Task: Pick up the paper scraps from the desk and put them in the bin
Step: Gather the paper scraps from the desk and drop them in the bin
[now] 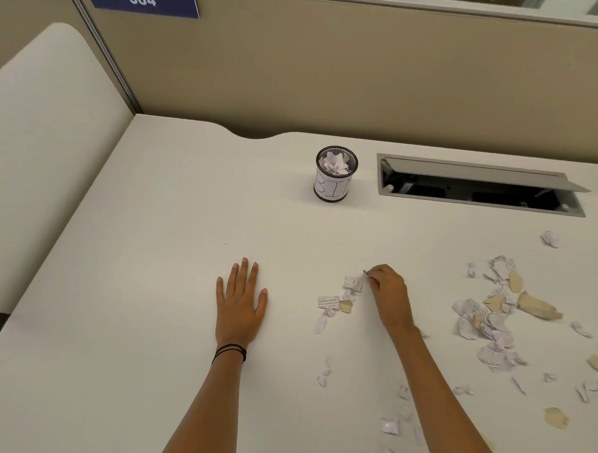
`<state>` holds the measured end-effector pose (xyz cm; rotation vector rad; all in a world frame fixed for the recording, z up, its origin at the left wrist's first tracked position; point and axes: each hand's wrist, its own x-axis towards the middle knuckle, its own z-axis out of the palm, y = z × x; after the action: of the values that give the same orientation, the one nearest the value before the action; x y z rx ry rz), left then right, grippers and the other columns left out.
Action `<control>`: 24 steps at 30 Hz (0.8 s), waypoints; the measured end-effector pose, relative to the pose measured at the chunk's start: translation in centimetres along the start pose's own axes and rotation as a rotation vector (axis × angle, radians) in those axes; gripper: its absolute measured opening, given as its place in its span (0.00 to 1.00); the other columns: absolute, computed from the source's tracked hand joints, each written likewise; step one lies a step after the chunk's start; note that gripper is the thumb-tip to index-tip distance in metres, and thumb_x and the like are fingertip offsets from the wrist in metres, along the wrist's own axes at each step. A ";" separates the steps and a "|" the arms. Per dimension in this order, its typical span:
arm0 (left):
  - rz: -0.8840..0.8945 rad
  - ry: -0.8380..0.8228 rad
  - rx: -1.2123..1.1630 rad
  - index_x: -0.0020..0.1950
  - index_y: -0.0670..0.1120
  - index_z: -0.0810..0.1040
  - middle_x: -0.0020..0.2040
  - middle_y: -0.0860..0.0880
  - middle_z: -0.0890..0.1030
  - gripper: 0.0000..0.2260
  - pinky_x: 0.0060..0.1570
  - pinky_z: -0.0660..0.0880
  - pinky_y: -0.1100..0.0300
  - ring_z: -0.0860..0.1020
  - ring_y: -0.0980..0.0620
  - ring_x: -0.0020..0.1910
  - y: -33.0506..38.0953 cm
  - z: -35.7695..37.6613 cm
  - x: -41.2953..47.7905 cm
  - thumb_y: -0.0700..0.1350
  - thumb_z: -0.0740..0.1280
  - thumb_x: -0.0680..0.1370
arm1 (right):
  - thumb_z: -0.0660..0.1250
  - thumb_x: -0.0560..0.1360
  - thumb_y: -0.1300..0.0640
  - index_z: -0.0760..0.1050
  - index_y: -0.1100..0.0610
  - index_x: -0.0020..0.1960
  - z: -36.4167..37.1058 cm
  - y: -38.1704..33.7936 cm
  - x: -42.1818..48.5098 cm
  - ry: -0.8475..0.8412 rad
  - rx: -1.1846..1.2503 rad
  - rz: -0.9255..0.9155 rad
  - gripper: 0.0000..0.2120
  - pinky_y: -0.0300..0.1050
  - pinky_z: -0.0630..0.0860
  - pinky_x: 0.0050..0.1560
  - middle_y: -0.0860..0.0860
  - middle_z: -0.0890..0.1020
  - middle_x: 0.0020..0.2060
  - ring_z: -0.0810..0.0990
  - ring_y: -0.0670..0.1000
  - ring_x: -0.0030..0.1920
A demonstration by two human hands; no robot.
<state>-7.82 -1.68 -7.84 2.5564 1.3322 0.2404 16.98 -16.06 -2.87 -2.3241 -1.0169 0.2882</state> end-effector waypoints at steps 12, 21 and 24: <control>-0.002 0.000 -0.003 0.77 0.49 0.55 0.77 0.50 0.55 0.26 0.73 0.43 0.49 0.52 0.51 0.75 0.1 -0.3 0.0 0.55 0.47 0.79 | 0.70 0.71 0.62 0.81 0.62 0.49 -1.8 -4.1 7.9 -0.092 0.732 0.335 0.07 0.34 0.74 0.45 0.53 0.81 0.38 0.78 0.44 0.39; -0.004 -0.008 -0.012 0.77 0.50 0.55 0.77 0.50 0.55 0.26 0.73 0.41 0.51 0.52 0.52 0.76 0.1 -0.3 0.0 0.55 0.47 0.79 | 0.70 0.70 0.62 0.82 0.61 0.44 -3.9 -9.1 17.4 0.029 0.769 0.228 0.04 0.44 0.76 0.51 0.51 0.80 0.35 0.78 0.51 0.42; -0.003 -0.009 -0.016 0.77 0.50 0.55 0.77 0.50 0.55 0.26 0.73 0.42 0.50 0.52 0.51 0.76 0.1 -0.4 0.0 0.54 0.47 0.80 | 0.66 0.70 0.63 0.81 0.64 0.49 -4.3 -10.5 19.5 0.032 0.673 0.216 0.09 0.49 0.76 0.54 0.53 0.80 0.40 0.77 0.51 0.43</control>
<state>-7.87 -1.71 -7.46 2.5393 1.3254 0.2384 25.85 1.99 7.46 -1.8050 -0.5320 0.5769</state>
